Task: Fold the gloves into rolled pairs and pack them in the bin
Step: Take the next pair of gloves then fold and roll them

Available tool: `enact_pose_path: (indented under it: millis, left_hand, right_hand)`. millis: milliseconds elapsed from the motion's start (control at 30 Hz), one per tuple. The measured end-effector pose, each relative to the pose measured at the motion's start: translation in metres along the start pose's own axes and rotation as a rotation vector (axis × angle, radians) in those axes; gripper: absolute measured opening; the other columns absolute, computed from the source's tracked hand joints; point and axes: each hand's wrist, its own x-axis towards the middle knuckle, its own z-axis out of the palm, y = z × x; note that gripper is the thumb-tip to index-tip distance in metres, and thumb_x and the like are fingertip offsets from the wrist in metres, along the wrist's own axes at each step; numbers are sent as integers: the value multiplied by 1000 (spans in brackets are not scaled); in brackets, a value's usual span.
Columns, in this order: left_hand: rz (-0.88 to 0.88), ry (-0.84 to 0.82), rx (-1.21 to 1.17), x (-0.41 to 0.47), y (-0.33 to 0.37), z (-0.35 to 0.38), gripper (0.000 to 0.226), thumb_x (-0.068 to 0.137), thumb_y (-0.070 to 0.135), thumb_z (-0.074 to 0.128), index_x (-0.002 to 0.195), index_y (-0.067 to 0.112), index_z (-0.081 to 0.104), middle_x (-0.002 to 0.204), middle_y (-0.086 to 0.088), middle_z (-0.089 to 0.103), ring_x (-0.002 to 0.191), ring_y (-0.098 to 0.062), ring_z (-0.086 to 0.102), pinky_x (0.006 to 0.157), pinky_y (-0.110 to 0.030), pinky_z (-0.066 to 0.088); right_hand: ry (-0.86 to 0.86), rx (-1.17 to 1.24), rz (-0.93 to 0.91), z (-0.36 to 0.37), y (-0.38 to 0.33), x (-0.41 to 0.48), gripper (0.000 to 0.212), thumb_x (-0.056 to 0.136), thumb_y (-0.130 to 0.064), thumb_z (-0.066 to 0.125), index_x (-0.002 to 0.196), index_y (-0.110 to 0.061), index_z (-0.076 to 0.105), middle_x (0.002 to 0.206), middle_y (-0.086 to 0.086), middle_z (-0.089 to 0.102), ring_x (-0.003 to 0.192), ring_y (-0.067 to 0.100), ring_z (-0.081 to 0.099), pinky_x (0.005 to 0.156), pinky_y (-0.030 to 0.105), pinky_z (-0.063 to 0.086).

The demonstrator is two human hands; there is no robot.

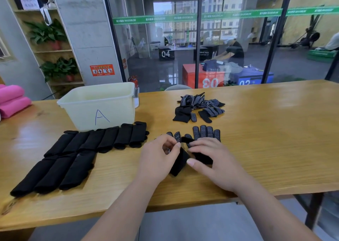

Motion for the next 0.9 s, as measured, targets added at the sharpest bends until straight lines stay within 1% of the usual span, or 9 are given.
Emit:
enact_pose_path:
  millis: [100, 200, 267, 333, 433, 600, 633, 733, 900]
  left_hand:
    - [-12, -95, -80, 1, 1, -1, 8, 95, 32, 77, 89, 37, 75, 86, 21, 74, 86, -2, 68, 80, -30, 58]
    - [-19, -157, -123, 3, 1, -1, 6, 96, 31, 76, 91, 35, 75, 87, 16, 75, 85, -4, 70, 80, -28, 57]
    - [-22, -122, -128, 4, -1, 1, 6, 99, 31, 72, 94, 35, 74, 86, 15, 75, 84, -4, 69, 78, -25, 55]
    - [-29, -44, -109, 6, -4, 2, 7, 100, 30, 69, 97, 36, 73, 86, 17, 75, 85, -2, 68, 78, -21, 52]
    - [-36, 33, -87, 7, -6, 0, 10, 101, 27, 68, 101, 36, 73, 91, 20, 74, 92, 2, 66, 78, -15, 48]
    - [12, 63, 8, 7, -7, 0, 13, 100, 25, 67, 106, 34, 73, 99, 23, 69, 102, 3, 61, 91, -19, 47]
    - [17, 65, 31, 8, -8, 1, 13, 100, 26, 67, 108, 34, 73, 101, 23, 68, 104, 3, 59, 93, -21, 47]
    - [43, 60, 102, 10, -12, 2, 15, 101, 31, 64, 114, 34, 71, 107, 23, 64, 110, 0, 55, 98, -29, 49]
    - [74, 63, 141, 11, -16, 3, 18, 101, 32, 64, 119, 34, 70, 115, 24, 60, 117, -1, 49, 104, -29, 44]
  right_hand:
    - [-29, -26, -22, 3, 1, 1, 47, 91, -75, 58, 117, -40, 75, 133, -33, 57, 137, -2, 40, 112, 26, 37]
    - [32, 37, 4, 3, 3, 1, 15, 93, -51, 67, 96, -38, 73, 123, -31, 62, 126, -1, 49, 106, 33, 45]
    - [70, 81, 72, 2, 6, 2, 5, 94, -39, 69, 89, -37, 68, 116, -28, 66, 117, -1, 56, 101, 36, 48]
    - [59, 105, 140, 1, 6, 3, 8, 91, -43, 64, 86, -36, 62, 109, -22, 69, 108, 2, 61, 95, 42, 52]
    - [-26, 102, 148, 1, 2, 3, 19, 85, -55, 53, 87, -37, 57, 116, -21, 70, 115, 2, 62, 96, 42, 52]
    - [-29, 222, 103, -3, 0, 0, 15, 94, -28, 72, 85, -34, 62, 118, -31, 69, 120, -10, 58, 99, 24, 46]
    - [-6, 242, 105, -5, -1, 0, 17, 95, -23, 73, 85, -34, 64, 115, -29, 70, 116, -8, 60, 98, 23, 47]
    - [41, 291, 133, -21, -7, 10, 15, 97, -19, 70, 90, -31, 67, 94, -15, 73, 91, 6, 68, 87, 37, 55]
    - [70, 202, 86, -71, -19, 52, 16, 99, -16, 67, 96, -32, 63, 80, -15, 68, 72, 4, 59, 70, 29, 46]
